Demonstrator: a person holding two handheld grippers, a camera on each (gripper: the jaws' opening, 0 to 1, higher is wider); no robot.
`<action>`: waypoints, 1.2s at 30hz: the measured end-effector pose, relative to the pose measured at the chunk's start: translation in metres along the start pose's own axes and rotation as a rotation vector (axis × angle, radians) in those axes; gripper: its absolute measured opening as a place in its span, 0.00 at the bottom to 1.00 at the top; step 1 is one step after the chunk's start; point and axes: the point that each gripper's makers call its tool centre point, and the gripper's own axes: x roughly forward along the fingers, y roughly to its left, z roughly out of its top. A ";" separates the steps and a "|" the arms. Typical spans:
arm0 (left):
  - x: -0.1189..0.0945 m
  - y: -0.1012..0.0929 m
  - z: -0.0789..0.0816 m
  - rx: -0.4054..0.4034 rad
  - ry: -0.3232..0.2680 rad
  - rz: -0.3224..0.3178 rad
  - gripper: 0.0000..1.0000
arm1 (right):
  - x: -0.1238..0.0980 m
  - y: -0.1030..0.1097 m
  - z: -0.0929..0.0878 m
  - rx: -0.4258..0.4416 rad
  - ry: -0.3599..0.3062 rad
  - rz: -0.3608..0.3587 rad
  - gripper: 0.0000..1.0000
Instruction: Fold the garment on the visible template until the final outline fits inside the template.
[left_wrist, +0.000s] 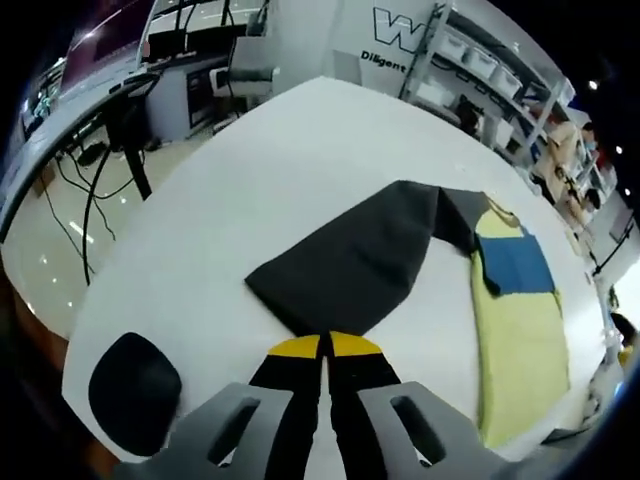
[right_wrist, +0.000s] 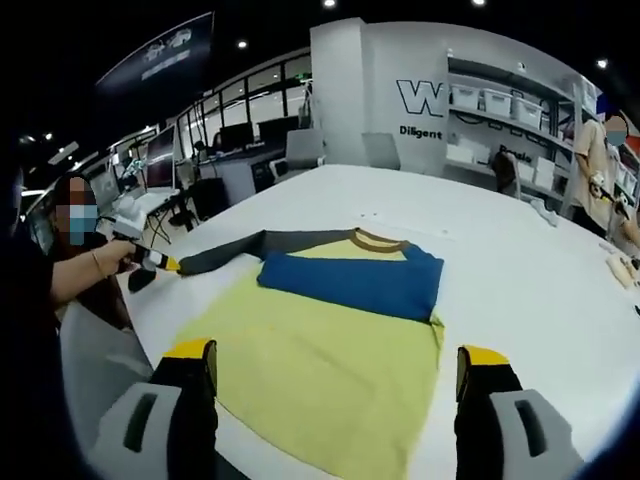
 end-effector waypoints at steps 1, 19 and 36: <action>0.000 0.001 0.001 0.002 0.001 0.001 0.00 | -0.001 0.000 0.000 -0.005 0.003 0.003 0.99; 0.018 0.054 0.046 0.158 0.091 0.066 0.00 | -0.003 0.012 -0.007 -0.007 0.028 0.050 0.99; 0.063 0.092 0.091 0.337 0.090 0.128 0.00 | -0.003 0.015 -0.009 0.001 0.048 0.059 0.99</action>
